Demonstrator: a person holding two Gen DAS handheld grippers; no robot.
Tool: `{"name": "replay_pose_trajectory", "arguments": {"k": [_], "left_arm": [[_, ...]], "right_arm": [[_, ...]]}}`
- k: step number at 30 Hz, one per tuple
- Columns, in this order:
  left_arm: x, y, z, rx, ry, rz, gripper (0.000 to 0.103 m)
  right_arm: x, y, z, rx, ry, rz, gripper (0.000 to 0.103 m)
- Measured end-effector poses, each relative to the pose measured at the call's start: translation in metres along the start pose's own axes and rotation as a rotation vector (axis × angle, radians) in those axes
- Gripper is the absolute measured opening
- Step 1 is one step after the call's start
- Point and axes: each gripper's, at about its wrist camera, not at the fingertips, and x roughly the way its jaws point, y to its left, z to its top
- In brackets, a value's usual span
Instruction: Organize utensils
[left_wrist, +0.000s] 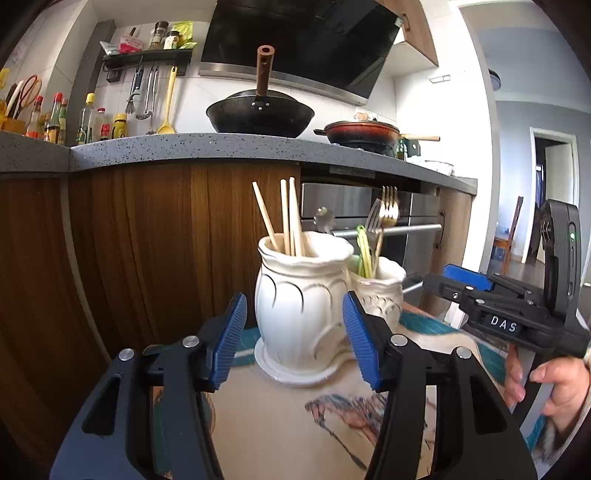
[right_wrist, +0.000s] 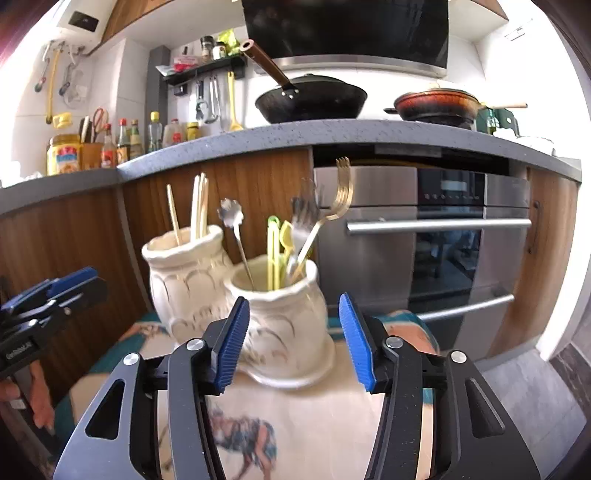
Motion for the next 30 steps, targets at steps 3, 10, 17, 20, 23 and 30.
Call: {"name": "replay_pose_trajectory", "arguments": {"k": [3, 10, 17, 20, 23, 30], "left_arm": [[-0.01, -0.005, -0.006, 0.017, 0.0, 0.013, 0.075], [-0.02, -0.002, -0.014, -0.017, -0.004, 0.048, 0.095], [-0.008, -0.004, -0.022, 0.0, 0.029, 0.066, 0.097], [-0.008, -0.005, -0.022, -0.001, 0.031, 0.07, 0.097], [-0.009, -0.006, -0.022, 0.006, 0.028, 0.08, 0.097], [-0.009, -0.009, -0.022, 0.02, 0.03, 0.082, 0.097]], "right_arm": [[-0.012, -0.006, -0.006, 0.026, 0.001, 0.002, 0.067], [-0.029, 0.002, -0.016, -0.012, -0.04, 0.024, 0.087], [-0.033, 0.022, -0.014, -0.111, -0.112, -0.004, 0.096], [-0.029, 0.023, -0.014, -0.117, -0.09, -0.024, 0.097], [-0.027, 0.018, -0.014, -0.091, -0.081, -0.03, 0.098], [-0.026, 0.018, -0.015, -0.091, -0.075, -0.044, 0.098]]}}
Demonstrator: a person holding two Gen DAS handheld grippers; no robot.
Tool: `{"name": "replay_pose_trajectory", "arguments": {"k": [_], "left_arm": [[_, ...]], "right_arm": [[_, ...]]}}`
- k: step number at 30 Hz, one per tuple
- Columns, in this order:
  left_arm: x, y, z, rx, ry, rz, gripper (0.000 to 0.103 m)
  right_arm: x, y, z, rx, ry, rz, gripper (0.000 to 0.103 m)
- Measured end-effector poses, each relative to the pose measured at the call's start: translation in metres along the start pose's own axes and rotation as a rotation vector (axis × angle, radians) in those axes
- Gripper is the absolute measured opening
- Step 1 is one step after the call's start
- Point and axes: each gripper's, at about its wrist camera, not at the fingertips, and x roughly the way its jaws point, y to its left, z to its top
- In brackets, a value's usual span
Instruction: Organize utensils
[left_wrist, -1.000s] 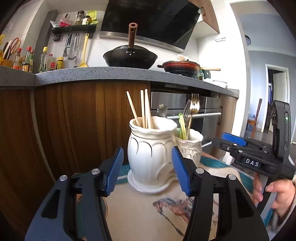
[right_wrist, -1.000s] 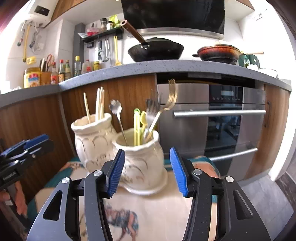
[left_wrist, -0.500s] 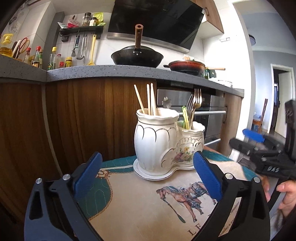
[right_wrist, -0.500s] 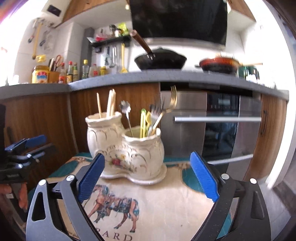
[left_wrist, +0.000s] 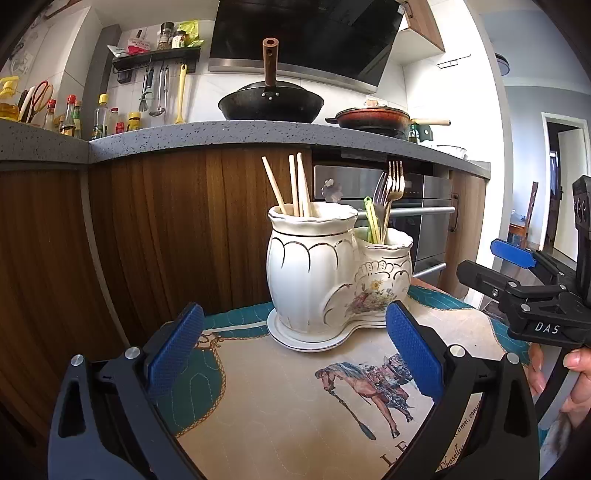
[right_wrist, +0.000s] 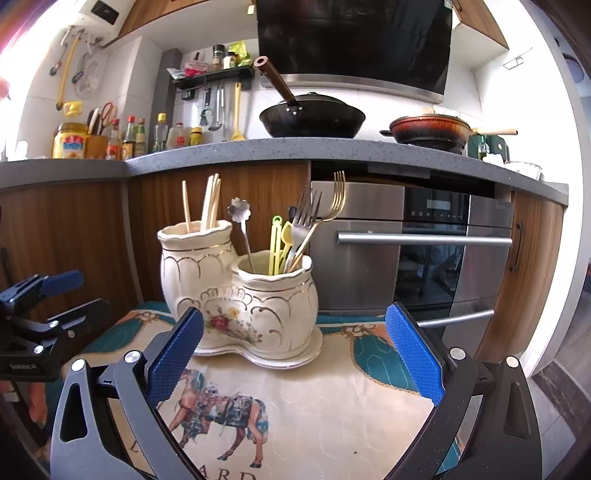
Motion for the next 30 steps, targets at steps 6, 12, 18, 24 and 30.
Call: {"name": "replay_pose_trajectory", "arguments": {"k": [6, 12, 18, 24, 30], "left_arm": [[0.0002, -0.0003, 0.0, 0.001, 0.001, 0.0, 0.097], [0.0002, -0.0003, 0.0001, 0.0, 0.001, 0.0, 0.097], [0.0003, -0.0004, 0.0001, 0.0, 0.002, 0.002, 0.097], [0.001, 0.0, -0.0001, 0.0, 0.003, 0.003, 0.097], [0.0014, -0.0002, -0.0004, -0.001, 0.005, 0.003, 0.097]], "right_arm": [[-0.0007, 0.0017, -0.0002, -0.007, -0.002, 0.001, 0.098], [-0.0006, 0.0019, -0.0004, -0.007, -0.001, 0.001, 0.098], [-0.0002, 0.0021, -0.0004, -0.007, 0.0, 0.001, 0.098], [-0.0004, 0.0018, -0.0004, -0.006, 0.001, 0.001, 0.098], [-0.0003, 0.0018, -0.0003, -0.006, 0.001, 0.001, 0.098]]}}
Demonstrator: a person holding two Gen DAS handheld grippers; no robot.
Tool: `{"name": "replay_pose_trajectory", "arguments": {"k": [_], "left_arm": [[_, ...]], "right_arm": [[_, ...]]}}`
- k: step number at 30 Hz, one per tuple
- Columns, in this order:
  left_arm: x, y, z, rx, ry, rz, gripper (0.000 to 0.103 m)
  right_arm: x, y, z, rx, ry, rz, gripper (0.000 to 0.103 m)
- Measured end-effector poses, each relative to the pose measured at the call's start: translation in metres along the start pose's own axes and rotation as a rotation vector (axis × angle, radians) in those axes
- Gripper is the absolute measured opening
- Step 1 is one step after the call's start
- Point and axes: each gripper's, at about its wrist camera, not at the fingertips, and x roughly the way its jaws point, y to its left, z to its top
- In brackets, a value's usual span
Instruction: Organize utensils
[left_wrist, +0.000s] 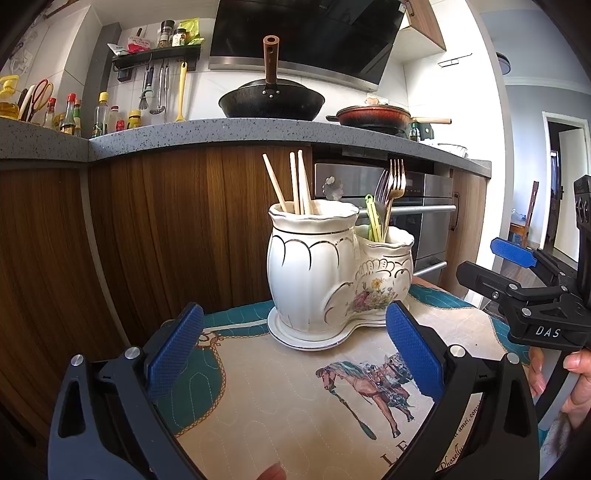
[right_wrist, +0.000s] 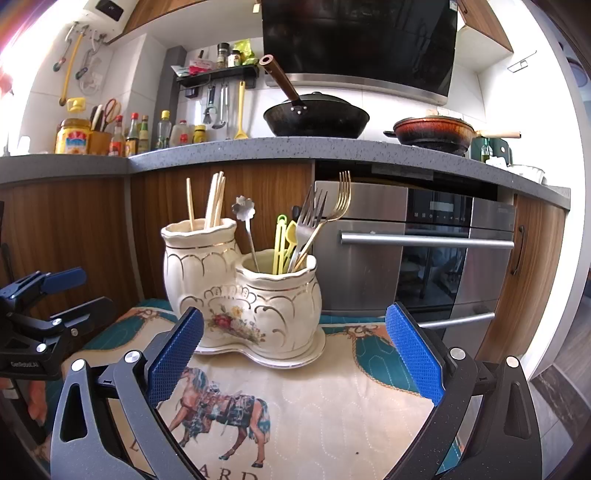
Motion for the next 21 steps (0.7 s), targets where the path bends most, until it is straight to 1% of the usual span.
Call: {"name": "replay_pose_trajectory", "arguments": {"k": [21], "left_arm": [[0.0016, -0.0018, -0.0022, 0.003, 0.004, 0.003, 0.097]], "right_arm": [[0.0005, -0.0003, 0.0004, 0.0, 0.002, 0.0, 0.098]]}}
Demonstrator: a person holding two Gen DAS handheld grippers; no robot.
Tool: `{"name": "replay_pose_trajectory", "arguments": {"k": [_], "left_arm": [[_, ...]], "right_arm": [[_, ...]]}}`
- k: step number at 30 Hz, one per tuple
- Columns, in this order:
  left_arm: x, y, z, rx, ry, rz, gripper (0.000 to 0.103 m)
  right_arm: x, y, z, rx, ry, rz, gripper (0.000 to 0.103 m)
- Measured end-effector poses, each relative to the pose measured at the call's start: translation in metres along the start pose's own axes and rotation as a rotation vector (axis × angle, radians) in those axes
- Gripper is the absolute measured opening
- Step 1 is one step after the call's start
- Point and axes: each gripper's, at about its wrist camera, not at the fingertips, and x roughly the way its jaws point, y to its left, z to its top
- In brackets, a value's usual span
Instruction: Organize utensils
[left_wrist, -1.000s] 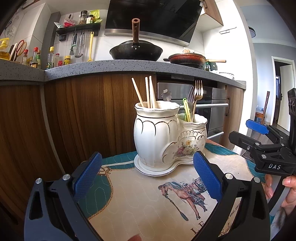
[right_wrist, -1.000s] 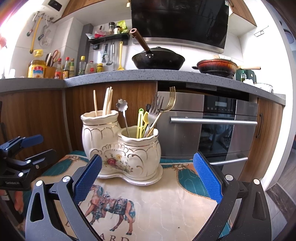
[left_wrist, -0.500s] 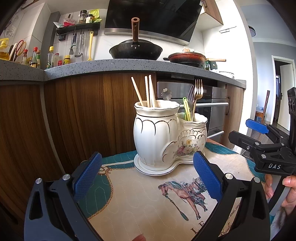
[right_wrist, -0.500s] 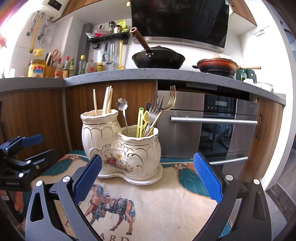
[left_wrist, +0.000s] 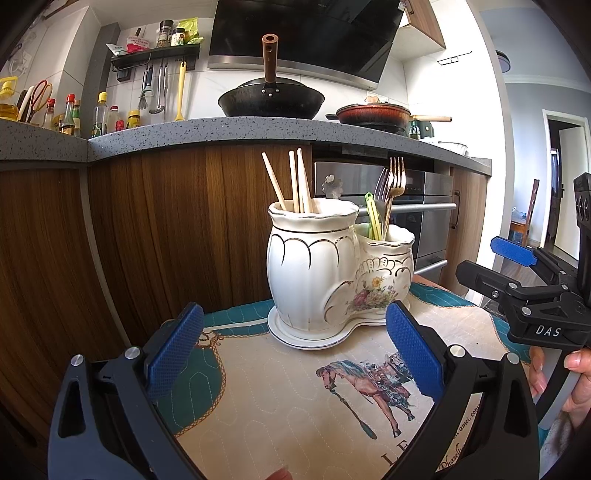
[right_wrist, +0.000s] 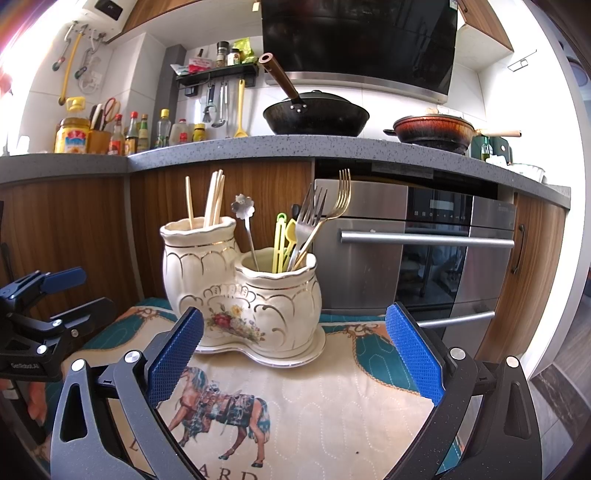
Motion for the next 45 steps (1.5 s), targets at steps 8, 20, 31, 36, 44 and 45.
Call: {"name": "replay_pose_trajectory", "arguments": {"k": [8, 20, 31, 36, 44, 45], "left_arm": [[0.0001, 0.0, -0.0001, -0.001, 0.001, 0.0, 0.097], [0.0002, 0.0006, 0.0002, -0.001, 0.001, 0.0, 0.097], [0.0, 0.0003, -0.0004, 0.003, 0.004, 0.004, 0.097], [0.0005, 0.0019, -0.0012, 0.0, 0.009, 0.008, 0.097], [0.0013, 0.0032, 0.0003, -0.002, 0.019, 0.01, 0.097], [0.0018, 0.0035, 0.0008, -0.005, 0.021, 0.013, 0.097]], "right_arm": [[0.0, -0.0001, 0.0002, 0.0, 0.001, 0.0, 0.098], [0.0001, -0.0004, 0.0005, 0.001, 0.002, 0.0, 0.098], [0.0003, -0.0009, 0.0011, 0.001, 0.003, 0.001, 0.098], [0.0003, -0.001, 0.0013, 0.001, 0.003, 0.001, 0.098], [0.0003, -0.001, 0.0016, 0.001, 0.004, 0.001, 0.098], [0.0004, -0.0011, 0.0016, 0.001, 0.004, 0.001, 0.098]]}}
